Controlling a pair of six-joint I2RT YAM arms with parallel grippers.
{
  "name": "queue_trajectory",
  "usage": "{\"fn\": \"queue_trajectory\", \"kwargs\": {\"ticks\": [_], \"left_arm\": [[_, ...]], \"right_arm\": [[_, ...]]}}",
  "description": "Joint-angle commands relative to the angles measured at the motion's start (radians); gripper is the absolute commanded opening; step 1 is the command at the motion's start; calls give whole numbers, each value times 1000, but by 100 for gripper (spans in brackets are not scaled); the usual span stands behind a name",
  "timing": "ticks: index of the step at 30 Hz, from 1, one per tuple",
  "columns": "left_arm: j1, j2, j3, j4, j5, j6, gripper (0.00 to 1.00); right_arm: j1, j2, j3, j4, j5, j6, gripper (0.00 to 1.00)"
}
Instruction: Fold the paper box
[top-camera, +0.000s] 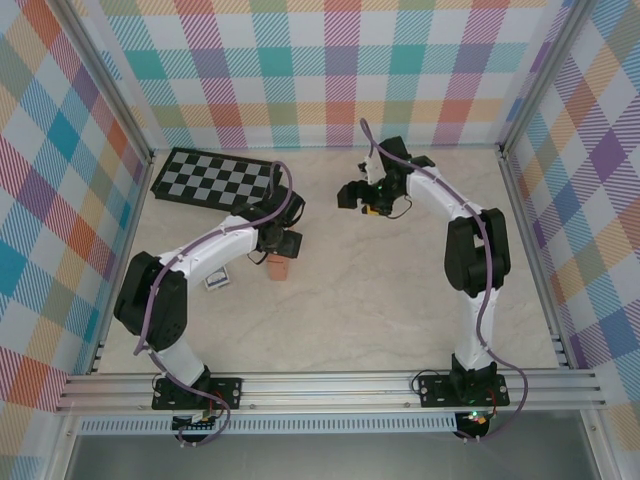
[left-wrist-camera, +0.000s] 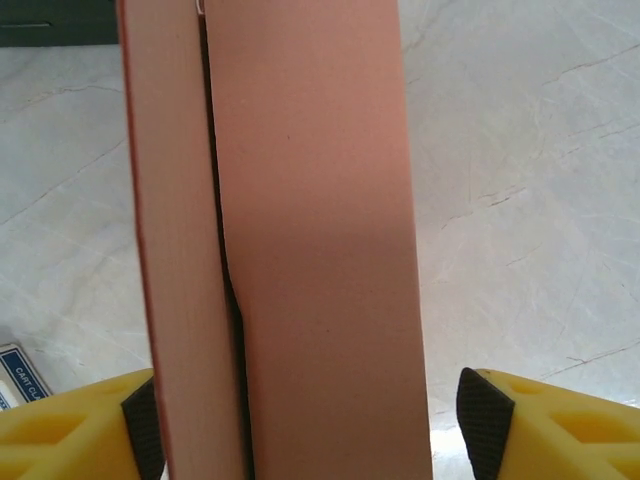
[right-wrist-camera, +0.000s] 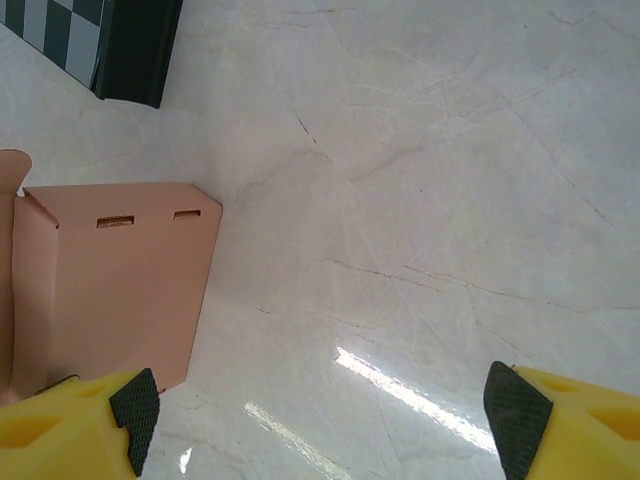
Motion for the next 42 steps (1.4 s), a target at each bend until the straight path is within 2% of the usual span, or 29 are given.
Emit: {"fn": "queue_trajectory", "kwargs": {"ticks": [1, 10, 14, 17, 21, 23, 27, 31, 37, 40, 42], "left_arm": [[4, 26, 28, -24, 53, 68, 66], [4, -23, -6, 108, 282, 295, 61], [3, -32, -23, 152, 491, 451, 57], [-4, -28, -49, 205, 601, 542, 57], [-6, 24, 1, 173, 623, 606, 54], [-6, 33, 9, 161, 675, 649, 54], [-9, 23, -7, 181, 796, 721, 57], [-14, 23, -10, 197, 773, 720, 61], [-11, 4, -26, 221, 605, 748, 64], [-6, -5, -25, 220, 602, 750, 67], [-6, -14, -26, 223, 616, 739, 69]], "right_arm": [[-11, -57, -17, 12, -32, 17, 87], [-64, -149, -108, 40, -88, 59, 87], [-93, -221, -167, 26, -70, 44, 88], [-108, -283, -220, 16, -44, 7, 88], [-117, -341, -276, -8, 15, -40, 88], [-124, -364, -308, -7, 23, -51, 88], [-126, -391, -351, 20, -51, -113, 88], [-126, -389, -359, 14, -69, -183, 85], [-126, -368, -356, 57, -78, -242, 81], [-124, -370, -352, 85, -95, -271, 81], [-123, -376, -353, 99, -115, -356, 82]]}}
